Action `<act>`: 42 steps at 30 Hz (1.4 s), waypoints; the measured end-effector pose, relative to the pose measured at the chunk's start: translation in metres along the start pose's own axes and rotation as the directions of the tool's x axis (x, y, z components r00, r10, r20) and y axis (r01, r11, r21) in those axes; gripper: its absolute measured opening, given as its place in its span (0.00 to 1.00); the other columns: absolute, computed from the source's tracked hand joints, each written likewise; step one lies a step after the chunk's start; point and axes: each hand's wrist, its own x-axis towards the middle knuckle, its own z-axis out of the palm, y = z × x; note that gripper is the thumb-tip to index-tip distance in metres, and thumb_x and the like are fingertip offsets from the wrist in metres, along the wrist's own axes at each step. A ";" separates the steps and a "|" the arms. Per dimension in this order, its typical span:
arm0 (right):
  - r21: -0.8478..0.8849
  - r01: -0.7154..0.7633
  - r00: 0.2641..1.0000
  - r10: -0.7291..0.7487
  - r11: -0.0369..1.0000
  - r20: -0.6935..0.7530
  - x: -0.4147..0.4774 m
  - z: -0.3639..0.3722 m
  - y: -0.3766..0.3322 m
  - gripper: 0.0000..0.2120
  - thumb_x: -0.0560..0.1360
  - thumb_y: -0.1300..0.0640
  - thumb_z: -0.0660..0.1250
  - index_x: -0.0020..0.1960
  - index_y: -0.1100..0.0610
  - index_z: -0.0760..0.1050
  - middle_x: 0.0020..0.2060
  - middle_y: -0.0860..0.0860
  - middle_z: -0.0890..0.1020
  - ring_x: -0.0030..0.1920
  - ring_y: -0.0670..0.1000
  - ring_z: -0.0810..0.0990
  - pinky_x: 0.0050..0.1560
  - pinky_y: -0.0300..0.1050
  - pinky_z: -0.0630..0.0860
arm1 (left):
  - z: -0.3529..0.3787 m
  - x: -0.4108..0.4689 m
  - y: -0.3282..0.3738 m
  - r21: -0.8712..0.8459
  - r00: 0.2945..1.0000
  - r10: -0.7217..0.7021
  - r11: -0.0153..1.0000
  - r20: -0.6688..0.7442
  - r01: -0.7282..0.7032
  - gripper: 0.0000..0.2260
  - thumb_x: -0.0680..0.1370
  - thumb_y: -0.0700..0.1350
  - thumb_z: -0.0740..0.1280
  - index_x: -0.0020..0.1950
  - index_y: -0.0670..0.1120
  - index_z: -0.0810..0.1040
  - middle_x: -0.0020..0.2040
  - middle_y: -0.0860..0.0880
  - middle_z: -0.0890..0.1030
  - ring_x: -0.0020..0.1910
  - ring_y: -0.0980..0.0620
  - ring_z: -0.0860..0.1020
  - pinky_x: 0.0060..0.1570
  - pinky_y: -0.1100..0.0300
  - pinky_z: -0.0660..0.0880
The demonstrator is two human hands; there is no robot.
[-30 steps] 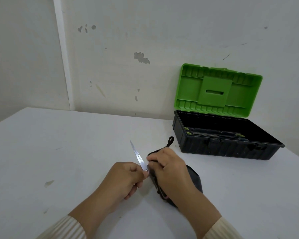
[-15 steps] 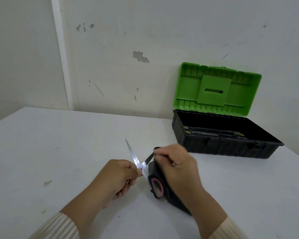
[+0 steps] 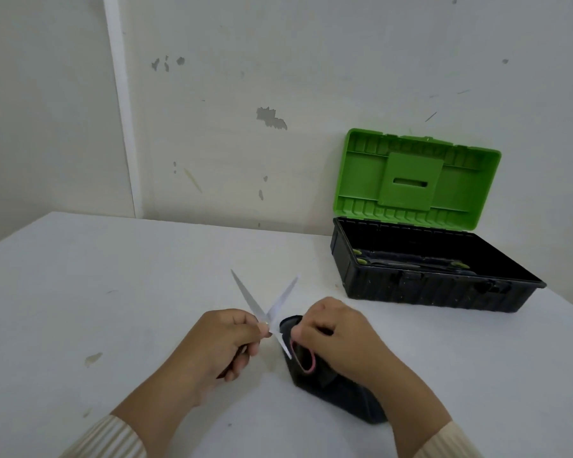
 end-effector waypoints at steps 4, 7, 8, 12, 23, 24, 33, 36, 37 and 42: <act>-0.075 0.006 0.998 -0.001 0.997 0.062 0.003 0.005 0.000 0.12 0.75 0.50 0.64 0.33 0.49 0.75 0.44 0.48 0.76 0.44 0.44 0.74 0.45 0.34 0.69 | -0.002 0.000 0.004 -0.184 0.999 -0.036 0.982 -0.015 0.033 0.05 0.75 0.38 0.67 0.42 0.39 0.80 0.31 0.45 0.81 0.22 0.53 0.72 0.20 0.64 0.66; 0.056 -0.051 0.997 0.054 0.997 -0.052 0.005 0.005 0.007 0.16 0.74 0.52 0.66 0.28 0.48 0.71 0.41 0.50 0.77 0.42 0.47 0.76 0.46 0.38 0.71 | -0.006 0.005 0.004 -0.541 0.996 -0.088 0.837 0.022 0.086 0.04 0.76 0.38 0.66 0.43 0.40 0.80 0.34 0.43 0.83 0.23 0.54 0.76 0.22 0.66 0.73; 0.079 -0.060 0.995 0.066 0.995 -0.078 0.005 0.005 0.007 0.16 0.74 0.52 0.66 0.28 0.48 0.71 0.40 0.51 0.78 0.41 0.47 0.76 0.45 0.38 0.71 | -0.006 0.006 0.004 -0.641 0.995 -0.088 0.762 0.036 0.091 0.05 0.76 0.39 0.65 0.43 0.40 0.79 0.34 0.43 0.83 0.24 0.54 0.77 0.23 0.65 0.75; 0.056 -0.016 0.996 0.021 0.998 -0.090 0.003 0.012 -0.002 0.12 0.74 0.53 0.66 0.31 0.52 0.75 0.40 0.51 0.78 0.42 0.46 0.76 0.45 0.38 0.72 | 0.014 0.006 -0.005 -0.610 0.997 -0.028 0.789 0.074 0.067 0.06 0.77 0.38 0.64 0.43 0.39 0.79 0.33 0.45 0.83 0.30 0.53 0.81 0.34 0.60 0.79; 0.415 -0.025 0.906 0.195 0.910 -0.374 0.006 -0.015 0.021 0.16 0.69 0.67 0.69 0.40 0.44 0.81 0.46 0.47 0.83 0.48 0.47 0.81 0.55 0.46 0.77 | 0.013 0.008 -0.010 -0.201 0.997 0.014 0.979 -0.078 -0.030 0.10 0.80 0.43 0.61 0.43 0.41 0.77 0.32 0.47 0.82 0.32 0.46 0.81 0.36 0.57 0.75; 0.390 0.040 0.904 0.133 0.920 -0.407 0.005 -0.013 0.015 0.16 0.69 0.67 0.69 0.42 0.44 0.80 0.46 0.45 0.83 0.48 0.45 0.81 0.55 0.43 0.76 | 0.015 0.006 -0.009 -0.132 0.997 0.032 0.990 -0.072 -0.041 0.11 0.81 0.43 0.60 0.42 0.41 0.77 0.32 0.46 0.82 0.30 0.48 0.80 0.34 0.59 0.75; -0.125 0.211 0.909 -0.242 0.969 -0.340 0.017 0.032 0.000 0.09 0.74 0.63 0.65 0.52 0.58 0.80 0.48 0.52 0.78 0.45 0.39 0.70 0.48 0.17 0.61 | 0.029 0.000 -0.010 0.021 0.990 0.119 0.993 -0.081 -0.118 0.13 0.80 0.40 0.60 0.37 0.42 0.76 0.23 0.48 0.77 0.18 0.52 0.69 0.26 0.62 0.66; -0.141 0.245 0.902 -0.279 0.959 -0.329 0.014 0.036 -0.001 0.09 0.73 0.62 0.65 0.52 0.59 0.80 0.47 0.54 0.78 0.44 0.42 0.72 0.47 0.18 0.63 | 0.030 0.000 -0.011 0.016 0.986 0.135 0.991 -0.096 -0.134 0.14 0.80 0.40 0.60 0.34 0.44 0.76 0.25 0.44 0.76 0.22 0.48 0.69 0.26 0.62 0.67; -0.121 0.265 0.913 -0.289 0.957 -0.289 0.011 0.040 -0.004 0.09 0.73 0.63 0.65 0.51 0.59 0.80 0.46 0.54 0.78 0.44 0.42 0.73 0.47 0.19 0.64 | 0.029 0.000 -0.012 0.021 0.985 0.139 0.990 -0.098 -0.137 0.15 0.80 0.39 0.60 0.34 0.44 0.77 0.27 0.41 0.75 0.24 0.47 0.69 0.25 0.63 0.66; -0.121 0.218 0.884 -0.248 0.968 -0.397 0.017 0.037 0.002 0.07 0.73 0.65 0.65 0.47 0.59 0.80 0.44 0.54 0.78 0.43 0.39 0.69 0.45 0.19 0.64 | 0.027 0.002 -0.014 0.071 0.979 0.187 0.981 -0.087 -0.181 0.11 0.79 0.41 0.62 0.38 0.41 0.78 0.29 0.38 0.74 0.27 0.44 0.73 0.28 0.59 0.68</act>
